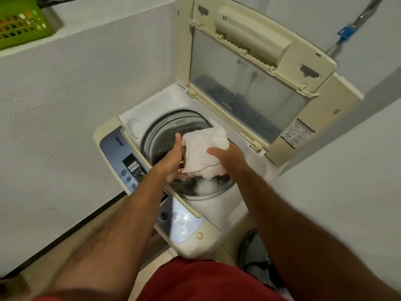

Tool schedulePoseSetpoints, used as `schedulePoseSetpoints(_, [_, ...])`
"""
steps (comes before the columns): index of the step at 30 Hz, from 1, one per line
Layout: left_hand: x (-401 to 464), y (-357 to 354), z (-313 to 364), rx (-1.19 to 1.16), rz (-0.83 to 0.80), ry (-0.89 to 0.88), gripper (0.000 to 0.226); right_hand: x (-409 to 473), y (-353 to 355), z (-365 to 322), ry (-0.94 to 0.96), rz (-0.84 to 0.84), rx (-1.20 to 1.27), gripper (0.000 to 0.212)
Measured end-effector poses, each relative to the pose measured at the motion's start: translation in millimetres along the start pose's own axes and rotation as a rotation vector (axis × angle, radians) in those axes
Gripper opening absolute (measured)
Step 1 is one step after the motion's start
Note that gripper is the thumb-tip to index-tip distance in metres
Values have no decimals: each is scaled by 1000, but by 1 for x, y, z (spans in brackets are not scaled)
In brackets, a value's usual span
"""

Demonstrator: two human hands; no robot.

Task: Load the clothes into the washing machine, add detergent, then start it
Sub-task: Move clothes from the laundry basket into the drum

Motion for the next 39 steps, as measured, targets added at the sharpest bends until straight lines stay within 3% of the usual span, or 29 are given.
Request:
schedulePoseSetpoints(6, [4, 52, 22, 97, 197, -68, 86, 31, -32, 20, -92, 36, -151, 43])
schedulePoseSetpoints(10, [4, 65, 26, 76, 316, -140, 80, 40, -58, 33, -109, 3, -330, 70])
schedulePoseSetpoints(13, [2, 64, 24, 53, 328, -152, 76, 42, -78, 34, -132, -85, -242, 78])
schedulePoseSetpoints(19, [-3, 52, 20, 78, 320, -203, 55, 44, -87, 34, -196, -86, -43, 69])
schedulePoseSetpoints(24, [-1, 18, 12, 146, 255, -188, 76, 29, -53, 37, -177, -63, 105, 54])
schedulePoseSetpoints(30, [-2, -66, -10, 301, 84, -225, 68, -19, 33, 61, -61, -16, 240, 8])
schedulePoseSetpoints(36, [-21, -177, -59, 426, -201, -293, 40, -80, 133, 152, -101, 185, 339, 15])
schedulePoseSetpoints(39, [-31, -236, -86, 518, -344, -268, 36, -108, 179, 205, -165, 329, 384, 13])
Point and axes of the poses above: each hand's wrist, its own x-axis towards the middle knuckle, its own y-axis out of the back of the hand, z = x × y, the point moved 1 cm from there along x, towards the middle knuckle, and after that the axes turned 10 degrees about -y, right-handed, at the moved point
